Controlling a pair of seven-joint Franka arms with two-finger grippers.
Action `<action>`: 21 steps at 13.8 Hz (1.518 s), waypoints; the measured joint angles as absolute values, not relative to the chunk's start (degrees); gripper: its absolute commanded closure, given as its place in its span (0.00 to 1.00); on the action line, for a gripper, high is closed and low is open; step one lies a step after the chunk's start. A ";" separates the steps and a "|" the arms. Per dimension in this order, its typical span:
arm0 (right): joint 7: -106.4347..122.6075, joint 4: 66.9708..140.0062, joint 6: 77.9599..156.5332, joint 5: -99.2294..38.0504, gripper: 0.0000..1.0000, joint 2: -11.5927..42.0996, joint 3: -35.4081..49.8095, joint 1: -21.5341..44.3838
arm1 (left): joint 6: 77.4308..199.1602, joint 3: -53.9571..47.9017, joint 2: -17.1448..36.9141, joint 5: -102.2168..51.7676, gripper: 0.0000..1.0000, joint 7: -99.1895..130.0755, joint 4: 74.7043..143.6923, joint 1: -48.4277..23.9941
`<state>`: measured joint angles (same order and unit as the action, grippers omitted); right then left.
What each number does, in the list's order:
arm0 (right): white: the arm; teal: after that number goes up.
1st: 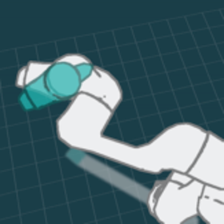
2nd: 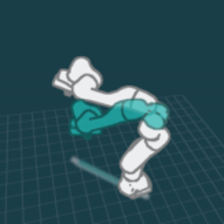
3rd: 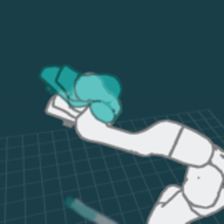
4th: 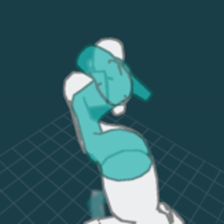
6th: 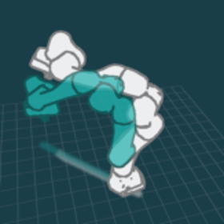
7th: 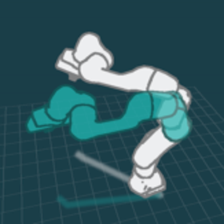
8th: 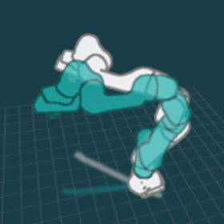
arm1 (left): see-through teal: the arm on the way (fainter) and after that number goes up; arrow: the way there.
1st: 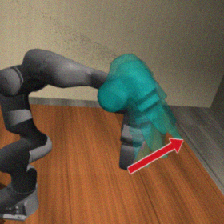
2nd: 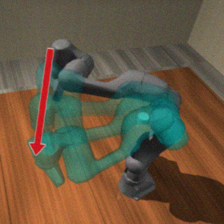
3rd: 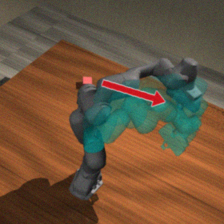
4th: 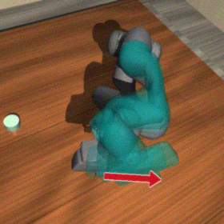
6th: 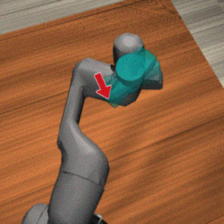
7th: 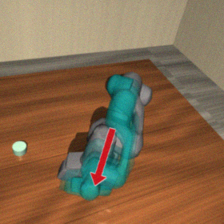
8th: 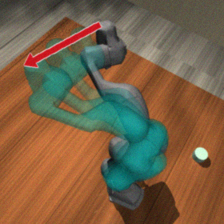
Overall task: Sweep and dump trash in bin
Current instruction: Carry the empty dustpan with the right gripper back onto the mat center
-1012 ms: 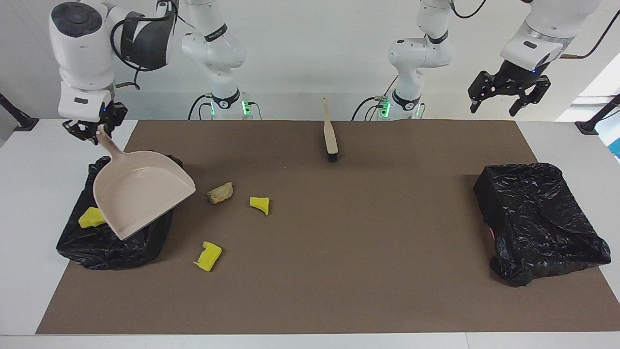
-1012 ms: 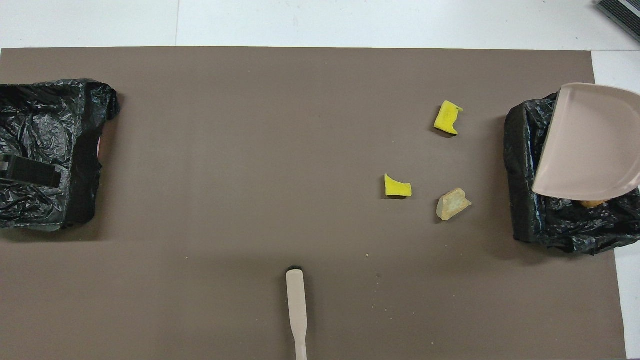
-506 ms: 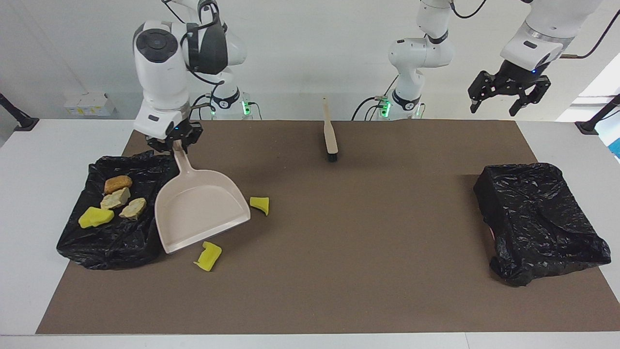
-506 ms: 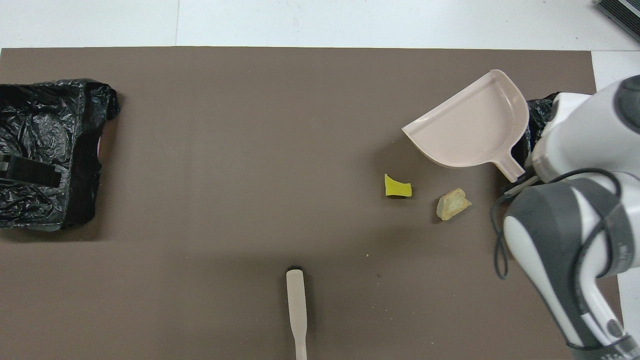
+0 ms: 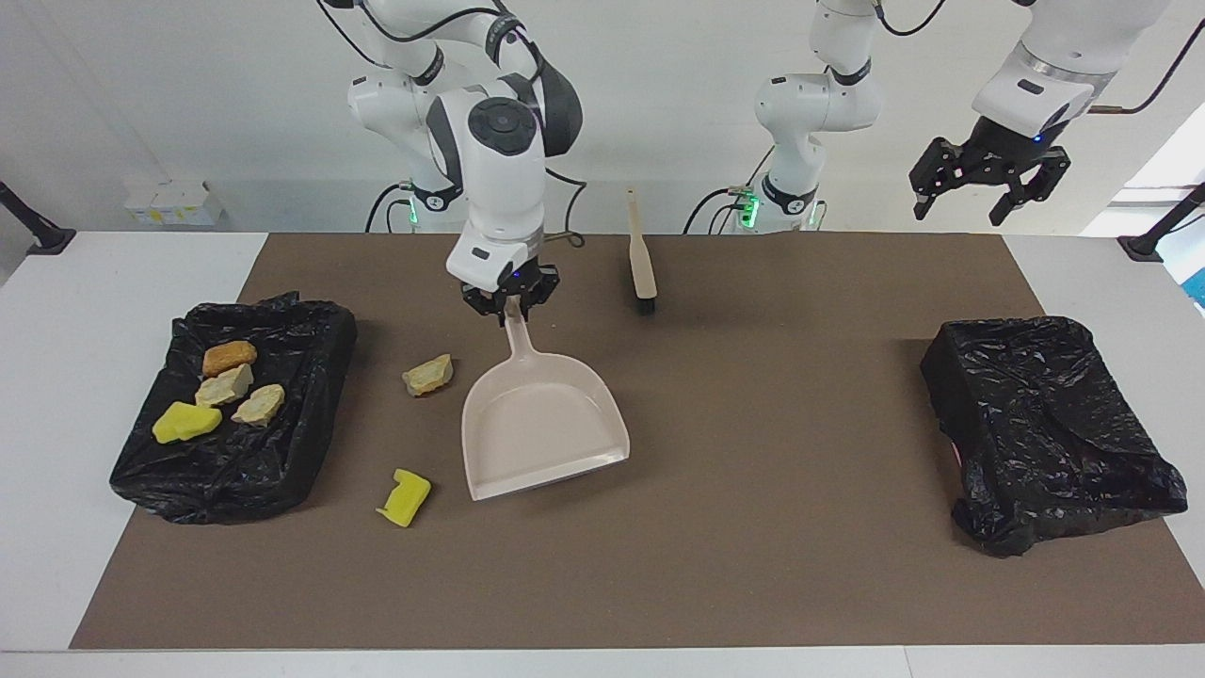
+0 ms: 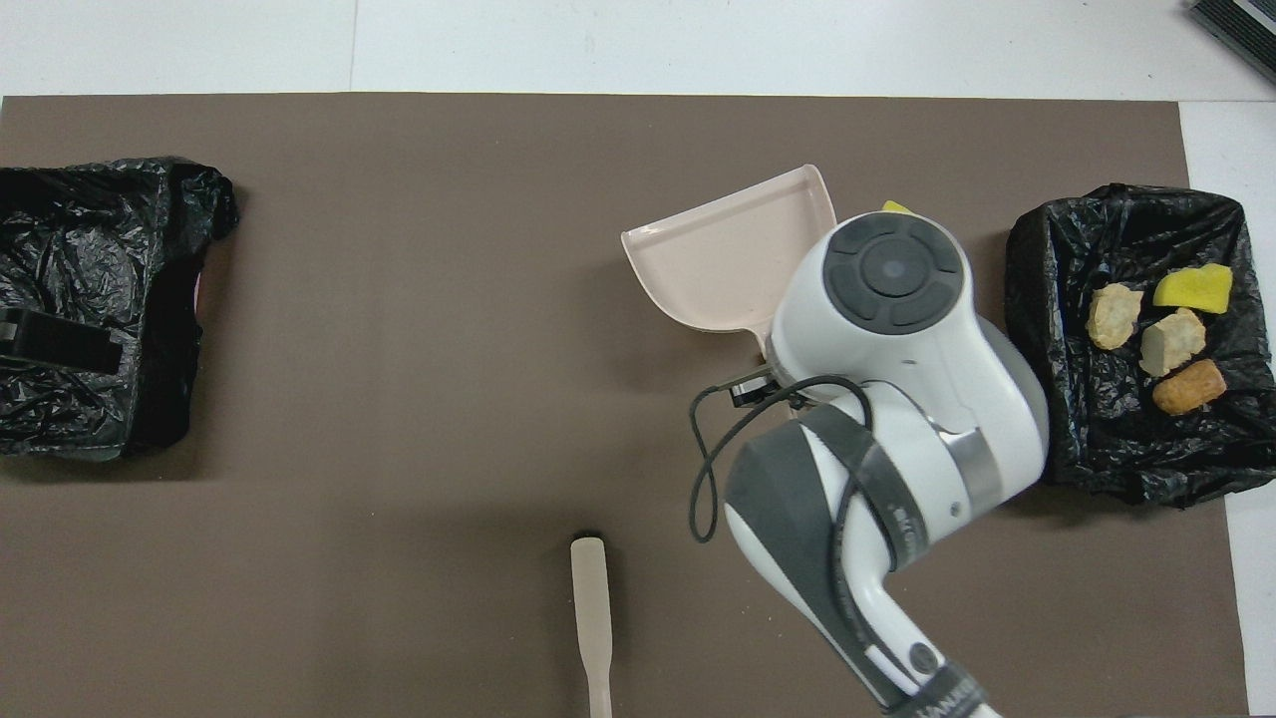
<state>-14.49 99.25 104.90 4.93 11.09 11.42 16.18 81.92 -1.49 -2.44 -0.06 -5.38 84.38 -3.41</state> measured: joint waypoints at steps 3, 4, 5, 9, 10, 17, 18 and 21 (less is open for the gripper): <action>-21.75 95.44 108.47 3.50 1.00 17.92 11.38 20.56 | 81.76 -1.49 -2.44 -0.06 0.00 -5.38 84.38 -3.41; -23.57 94.20 109.56 3.14 1.00 20.07 11.37 21.62 | 81.70 -1.50 -2.44 -0.06 0.00 -5.39 84.38 -3.40; -25.59 93.22 110.87 2.92 1.00 22.05 11.36 22.68 | 81.62 -1.53 -2.44 -0.06 0.00 -5.38 84.38 -3.41; -32.93 91.87 115.20 -1.63 0.00 25.77 11.33 24.66 | 81.44 -1.56 -2.45 -0.06 0.00 -5.38 84.38 -3.41; -34.40 91.88 115.03 -2.30 0.00 25.75 11.24 24.59 | 81.42 -1.56 -2.45 -0.06 0.00 -5.39 84.38 -3.41; -35.39 92.83 107.67 -5.72 0.00 22.75 11.99 24.66 | 81.44 -1.55 -2.45 -0.06 0.00 -5.38 84.38 -3.41; -35.42 93.88 106.90 -7.05 0.00 21.30 12.22 24.69 | 81.61 -1.57 -2.45 -0.06 0.00 -5.38 84.38 -3.41; -35.66 99.72 106.87 -8.88 0.00 15.79 12.41 26.53 | 83.46 -2.02 -2.35 -0.10 0.00 -5.34 84.58 -3.54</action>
<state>-35.66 99.72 106.87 -8.88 15.79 12.41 26.53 83.46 -2.02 -2.35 -0.10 -5.34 84.58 -3.54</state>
